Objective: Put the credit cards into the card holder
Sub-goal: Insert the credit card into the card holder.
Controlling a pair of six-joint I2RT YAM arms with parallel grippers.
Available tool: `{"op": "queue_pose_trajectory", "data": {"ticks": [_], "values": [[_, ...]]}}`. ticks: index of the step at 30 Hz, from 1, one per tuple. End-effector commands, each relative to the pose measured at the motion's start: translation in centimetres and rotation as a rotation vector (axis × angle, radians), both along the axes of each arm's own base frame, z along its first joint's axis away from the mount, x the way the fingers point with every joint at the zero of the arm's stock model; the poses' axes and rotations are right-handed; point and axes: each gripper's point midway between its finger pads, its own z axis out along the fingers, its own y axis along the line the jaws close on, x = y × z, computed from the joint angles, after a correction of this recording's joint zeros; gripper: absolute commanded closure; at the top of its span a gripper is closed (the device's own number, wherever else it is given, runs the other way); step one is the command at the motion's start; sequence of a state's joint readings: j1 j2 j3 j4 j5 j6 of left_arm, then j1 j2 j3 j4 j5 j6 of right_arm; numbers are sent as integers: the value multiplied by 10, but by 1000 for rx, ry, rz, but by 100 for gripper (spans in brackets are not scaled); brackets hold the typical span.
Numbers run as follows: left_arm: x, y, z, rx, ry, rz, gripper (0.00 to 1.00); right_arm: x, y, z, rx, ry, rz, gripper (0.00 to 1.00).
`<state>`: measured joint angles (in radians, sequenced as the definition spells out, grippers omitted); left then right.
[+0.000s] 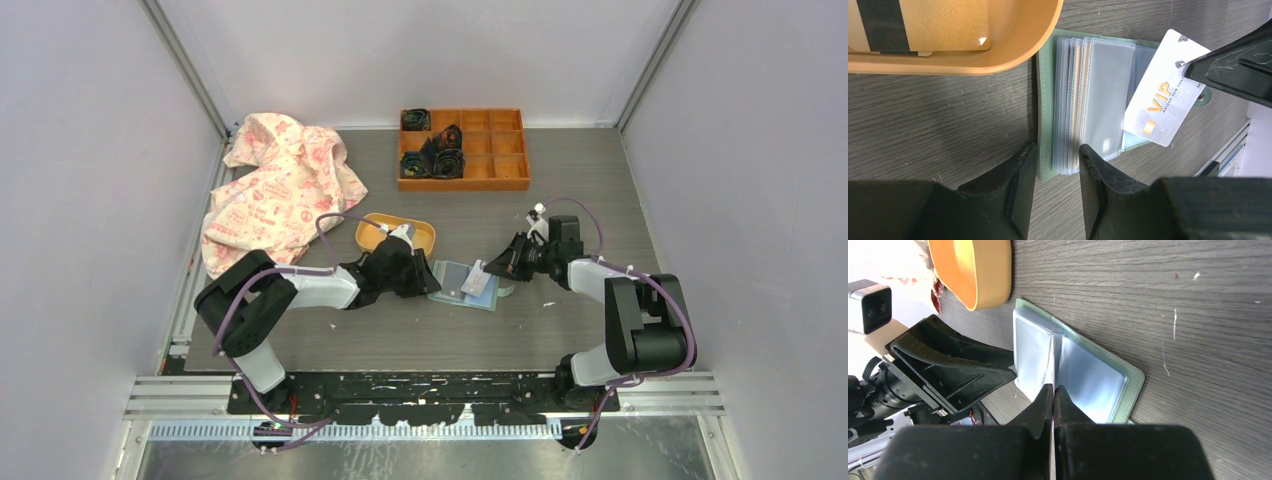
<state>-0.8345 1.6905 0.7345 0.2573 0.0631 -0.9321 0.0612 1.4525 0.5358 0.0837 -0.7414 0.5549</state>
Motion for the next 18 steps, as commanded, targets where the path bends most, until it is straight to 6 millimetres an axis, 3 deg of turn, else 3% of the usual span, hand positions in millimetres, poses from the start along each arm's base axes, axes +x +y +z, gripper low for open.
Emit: {"op": "queue_pose_trajectory", "data": {"ticks": [1,18], "values": [[-26,21,-40,106,116,-21,62,16,-4,11,-26,-86,-6,99],[-29,24,-45,112,127,-15,62,17,-15,10,-87,-93,-19,99]]}}
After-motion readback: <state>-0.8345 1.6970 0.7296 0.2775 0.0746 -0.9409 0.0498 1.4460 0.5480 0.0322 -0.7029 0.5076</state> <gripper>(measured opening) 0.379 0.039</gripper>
